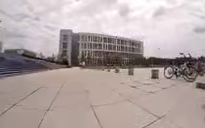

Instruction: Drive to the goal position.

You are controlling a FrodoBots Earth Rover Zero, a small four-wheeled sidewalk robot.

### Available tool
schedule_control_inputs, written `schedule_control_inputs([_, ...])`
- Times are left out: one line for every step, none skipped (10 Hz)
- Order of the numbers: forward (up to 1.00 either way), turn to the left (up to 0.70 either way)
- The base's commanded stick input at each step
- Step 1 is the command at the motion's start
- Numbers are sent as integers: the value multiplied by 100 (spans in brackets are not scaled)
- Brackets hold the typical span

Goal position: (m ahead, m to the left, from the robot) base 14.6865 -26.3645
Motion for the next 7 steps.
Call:
schedule_control_inputs([100, 0])
schedule_control_inputs([100, 0])
schedule_control_inputs([100, 0])
schedule_control_inputs([100, 0])
schedule_control_inputs([100, 0])
schedule_control_inputs([100, 0])
schedule_control_inputs([100, 0])
